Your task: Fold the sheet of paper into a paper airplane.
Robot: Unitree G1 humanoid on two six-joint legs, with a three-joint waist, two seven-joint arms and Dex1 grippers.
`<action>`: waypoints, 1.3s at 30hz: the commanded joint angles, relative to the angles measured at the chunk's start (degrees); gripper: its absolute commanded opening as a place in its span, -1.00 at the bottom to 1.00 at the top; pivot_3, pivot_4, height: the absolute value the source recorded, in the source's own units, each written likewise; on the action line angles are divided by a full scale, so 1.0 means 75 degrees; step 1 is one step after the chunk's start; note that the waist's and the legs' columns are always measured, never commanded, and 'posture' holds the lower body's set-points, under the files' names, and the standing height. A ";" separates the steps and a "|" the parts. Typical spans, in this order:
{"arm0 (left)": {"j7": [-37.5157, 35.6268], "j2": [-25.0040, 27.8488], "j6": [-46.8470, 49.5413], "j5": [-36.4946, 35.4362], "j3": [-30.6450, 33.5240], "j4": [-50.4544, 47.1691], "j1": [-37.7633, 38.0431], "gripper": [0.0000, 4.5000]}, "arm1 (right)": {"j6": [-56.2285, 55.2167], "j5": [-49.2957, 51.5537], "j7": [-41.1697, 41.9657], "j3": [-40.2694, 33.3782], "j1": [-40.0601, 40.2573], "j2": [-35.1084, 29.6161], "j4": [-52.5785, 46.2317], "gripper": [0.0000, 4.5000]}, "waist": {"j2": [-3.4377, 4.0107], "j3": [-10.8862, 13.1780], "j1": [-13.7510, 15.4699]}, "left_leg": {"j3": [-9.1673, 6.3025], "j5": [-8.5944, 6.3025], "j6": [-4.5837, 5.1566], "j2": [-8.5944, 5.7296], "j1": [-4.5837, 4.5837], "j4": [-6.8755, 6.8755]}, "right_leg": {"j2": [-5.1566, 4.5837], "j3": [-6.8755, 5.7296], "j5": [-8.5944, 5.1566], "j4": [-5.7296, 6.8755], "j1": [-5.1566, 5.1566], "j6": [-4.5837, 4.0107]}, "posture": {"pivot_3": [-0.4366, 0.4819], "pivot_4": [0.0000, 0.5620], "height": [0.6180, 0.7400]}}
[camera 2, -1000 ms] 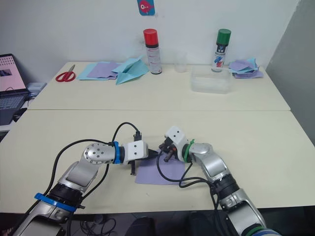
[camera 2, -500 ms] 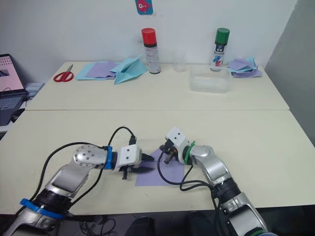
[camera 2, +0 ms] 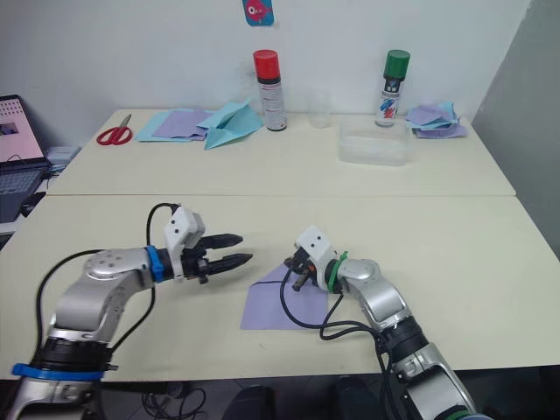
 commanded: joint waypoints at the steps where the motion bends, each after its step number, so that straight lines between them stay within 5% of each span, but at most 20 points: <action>1: 0.0428 -0.0416 -0.0350 0.0231 -0.0373 -0.0151 -0.0011 -0.36 | 0.0144 -0.0093 0.0003 0.0136 0.0141 0.0011 -0.0029 -1.00 | -0.0001 0.0000 0.0001 | -0.0001 0.0000 0.0000 0.0001 -0.0001 0.0000 | 0.0000 -0.0001 0.0000 0.0001 0.0000 0.0000 | -0.05 -0.47 1.00; 6: 0.0555 -0.0750 -0.0573 0.0505 -0.0897 -0.0073 0.0104 -0.98 | 0.0163 -0.0096 0.0004 0.0153 0.0146 0.0000 -0.0030 -1.00 | -0.0001 0.0000 -0.0003 | -0.0001 0.0000 0.0000 0.0001 0.0001 0.0000 | 0.0000 0.0001 0.0000 0.0001 0.0000 0.0000 | -0.05 -0.47 1.00; 16: 0.0690 -0.0461 -0.0233 0.1536 -0.1977 0.0487 0.0487 -0.98 | 0.0182 -0.0158 -0.0043 0.0208 0.0132 0.0003 -0.0001 -1.00 | -0.0005 -0.0007 -0.0004 | 0.0001 0.0000 0.0000 -0.0002 0.0017 0.0000 | 0.0000 0.0002 0.0001 0.0001 0.0015 0.0000 | -0.05 -0.47 1.00; 28: 0.0694 0.0454 0.0624 0.0782 -0.0994 -0.1326 0.2193 -0.98 | 0.0141 -0.0214 -0.0040 0.0286 0.0148 0.0017 0.0066 -1.00 | 0.0007 -0.0015 -0.0055 | 0.0001 -0.0001 0.0000 0.0007 0.0045 -0.0009 | -0.0001 0.0005 -0.0003 0.0003 0.0028 -0.0005 | -0.05 -0.47 1.00; 39: 0.1510 -0.0774 0.0631 -0.0663 0.0033 -0.2507 0.1658 -0.98 | 0.0098 -0.0209 0.0036 0.0308 0.0160 -0.0057 0.0052 -1.00 | 0.0004 -0.0011 -0.0027 | 0.0003 -0.0001 -0.0001 0.0001 0.0036 -0.0005 | -0.0006 0.0005 0.0000 0.0002 0.0025 -0.0001 | -0.05 -0.47 1.00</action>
